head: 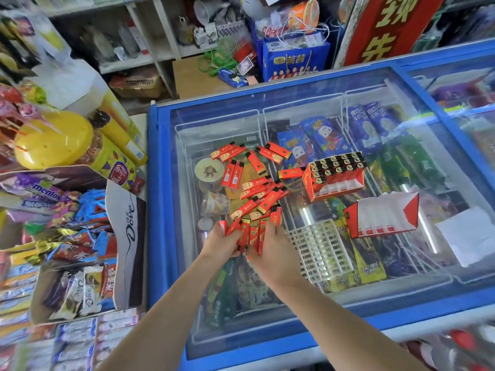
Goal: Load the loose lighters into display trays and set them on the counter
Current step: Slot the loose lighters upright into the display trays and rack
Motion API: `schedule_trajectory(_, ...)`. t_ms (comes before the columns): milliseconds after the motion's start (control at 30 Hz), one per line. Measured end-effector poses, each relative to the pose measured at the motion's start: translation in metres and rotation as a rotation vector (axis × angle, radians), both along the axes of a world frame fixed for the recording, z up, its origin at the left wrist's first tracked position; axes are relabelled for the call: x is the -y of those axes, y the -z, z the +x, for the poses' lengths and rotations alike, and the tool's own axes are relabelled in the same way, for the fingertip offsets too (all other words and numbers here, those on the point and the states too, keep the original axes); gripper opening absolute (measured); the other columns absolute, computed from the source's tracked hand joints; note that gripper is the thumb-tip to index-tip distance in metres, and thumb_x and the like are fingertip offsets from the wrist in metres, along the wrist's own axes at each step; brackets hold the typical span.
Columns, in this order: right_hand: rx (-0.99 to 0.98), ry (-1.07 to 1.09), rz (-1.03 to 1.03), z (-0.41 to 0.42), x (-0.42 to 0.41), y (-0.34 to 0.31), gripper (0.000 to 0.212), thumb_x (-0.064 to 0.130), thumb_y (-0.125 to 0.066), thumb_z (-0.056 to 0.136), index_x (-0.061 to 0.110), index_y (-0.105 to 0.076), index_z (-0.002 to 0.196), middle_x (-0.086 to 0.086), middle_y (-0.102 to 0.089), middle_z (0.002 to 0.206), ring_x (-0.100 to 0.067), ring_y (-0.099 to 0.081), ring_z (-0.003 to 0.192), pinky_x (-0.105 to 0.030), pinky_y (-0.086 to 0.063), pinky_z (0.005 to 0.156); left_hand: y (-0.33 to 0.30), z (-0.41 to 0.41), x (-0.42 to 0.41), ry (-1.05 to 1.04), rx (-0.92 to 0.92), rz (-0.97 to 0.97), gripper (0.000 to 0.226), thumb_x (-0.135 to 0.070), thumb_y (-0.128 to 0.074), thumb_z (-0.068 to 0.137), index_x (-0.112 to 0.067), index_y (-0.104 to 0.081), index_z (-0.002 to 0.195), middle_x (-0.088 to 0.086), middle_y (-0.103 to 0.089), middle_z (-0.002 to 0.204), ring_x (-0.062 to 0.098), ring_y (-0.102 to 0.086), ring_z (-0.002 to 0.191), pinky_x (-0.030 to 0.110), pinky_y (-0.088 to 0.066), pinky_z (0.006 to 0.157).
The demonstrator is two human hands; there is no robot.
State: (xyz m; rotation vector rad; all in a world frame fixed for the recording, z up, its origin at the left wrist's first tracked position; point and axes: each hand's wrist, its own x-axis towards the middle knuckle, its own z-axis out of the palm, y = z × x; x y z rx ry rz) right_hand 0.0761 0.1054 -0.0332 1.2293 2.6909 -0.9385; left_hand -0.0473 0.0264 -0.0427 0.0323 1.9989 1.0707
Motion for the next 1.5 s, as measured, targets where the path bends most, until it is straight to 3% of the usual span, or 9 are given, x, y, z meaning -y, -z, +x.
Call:
schedule_trajectory(233, -0.013, 0.135, -0.049, -0.009, 0.021, 0.004, 0.068, 0.034, -0.074, 0.085, 0.014, -0.034, 0.136, -0.01, -0.044, 0.131, -0.029, -0.059, 0.108, -0.041, -0.056, 0.084, 0.004, 0.012, 0.01, 0.082, -0.062, -0.047, 0.019, -0.023, -0.065, 0.093, -0.006, -0.068, 0.085, 0.004, -0.064, 0.062, 0.017, -0.062, 0.059, 0.043, -0.062, 0.073)
schedule_trajectory(433, -0.009, 0.133, -0.081, -0.001, 0.024, 0.004, 0.072, 0.02, -0.077, 0.083, 0.012, -0.032, 0.138, -0.011, -0.046, 0.124, -0.028, -0.058, 0.105, -0.04, -0.056, 0.085, 0.003, 0.011, 0.016, 0.012, -0.101, -0.063, 0.021, -0.024, -0.058, 0.098, -0.014, -0.064, 0.081, -0.001, -0.065, 0.065, 0.014, -0.062, 0.062, 0.04, -0.06, 0.074)
schedule_trajectory(600, 0.038, 0.119, -0.143, 0.012, 0.029, 0.008, 0.049, 0.014, -0.069, 0.089, 0.012, -0.04, 0.129, -0.009, -0.062, 0.112, -0.025, -0.063, 0.098, -0.04, -0.058, 0.08, -0.001, 0.019, 0.017, 0.005, -0.1, -0.071, 0.019, -0.029, -0.058, 0.099, -0.011, -0.065, 0.096, 0.001, -0.067, 0.073, 0.013, -0.062, 0.062, 0.032, -0.056, 0.065)
schedule_trajectory(767, 0.021, 0.076, -0.186, 0.026, 0.022, 0.008, 0.032, 0.017, -0.06, 0.095, 0.013, -0.047, 0.125, -0.005, -0.064, 0.11, -0.024, -0.064, 0.096, -0.041, -0.056, 0.08, -0.008, 0.034, 0.011, 0.023, -0.084, -0.038, 0.015, -0.025, -0.059, 0.098, -0.015, -0.065, 0.089, 0.004, -0.067, 0.074, 0.015, -0.063, 0.063, 0.031, -0.054, 0.066)
schedule_trajectory(933, -0.161, 0.111, -0.362, 0.039, 0.011, -0.004, 0.018, 0.017, -0.056, 0.099, 0.014, -0.053, 0.116, -0.003, -0.068, 0.094, -0.022, -0.068, 0.08, -0.045, -0.057, 0.071, -0.027, 0.057, -0.009, -0.03, 0.079, 0.092, 0.024, -0.027, -0.058, 0.1, -0.01, -0.066, 0.113, 0.017, -0.075, 0.103, 0.03, -0.073, 0.089, 0.051, -0.061, 0.09)
schedule_trajectory(1033, -0.259, 0.181, -0.45, 0.045, 0.001, -0.013, 0.006, 0.021, -0.055, 0.1, 0.016, -0.056, 0.103, -0.003, -0.069, 0.083, -0.013, -0.063, 0.062, -0.035, -0.053, 0.056, -0.037, 0.068, -0.023, 0.005, 0.069, 0.122, 0.023, -0.032, -0.057, 0.1, -0.012, -0.067, 0.106, 0.013, -0.076, 0.099, 0.029, -0.072, 0.089, 0.057, -0.058, 0.09)
schedule_trajectory(1267, -0.371, 0.304, -0.581, 0.068, -0.039, -0.042, 0.02, 0.019, -0.052, 0.102, 0.013, -0.063, 0.086, -0.009, -0.071, 0.077, -0.025, -0.071, 0.064, -0.046, -0.061, 0.063, -0.061, 0.097, -0.06, 0.007, -0.034, 0.135, 0.02, -0.028, -0.058, 0.098, -0.011, -0.056, 0.109, 0.019, -0.068, 0.095, 0.034, -0.069, 0.085, 0.049, -0.062, 0.072)
schedule_trajectory(1367, -0.464, 0.388, -0.685, 0.079, -0.063, -0.053, 0.016, 0.011, -0.054, 0.097, 0.01, -0.067, 0.089, -0.01, -0.074, 0.075, -0.033, -0.071, 0.068, -0.051, -0.061, 0.069, -0.068, 0.101, -0.076, -0.034, 0.004, 0.141, 0.039, -0.039, -0.061, 0.089, -0.007, -0.054, 0.11, 0.019, -0.065, 0.098, 0.031, -0.062, 0.082, 0.049, -0.054, 0.076)
schedule_trajectory(1500, -0.53, 0.433, -0.719, 0.095, -0.103, -0.067, 0.015, 0.008, -0.06, 0.089, 0.017, -0.072, 0.091, 0.0, -0.076, 0.078, -0.013, -0.064, 0.065, -0.033, -0.048, 0.062, -0.073, 0.1, -0.098, -0.077, -0.007, 0.135, 0.075, -0.055, -0.066, 0.088, -0.011, -0.042, 0.144, 0.006, -0.061, 0.126, 0.036, -0.063, 0.118, 0.057, -0.051, 0.103)
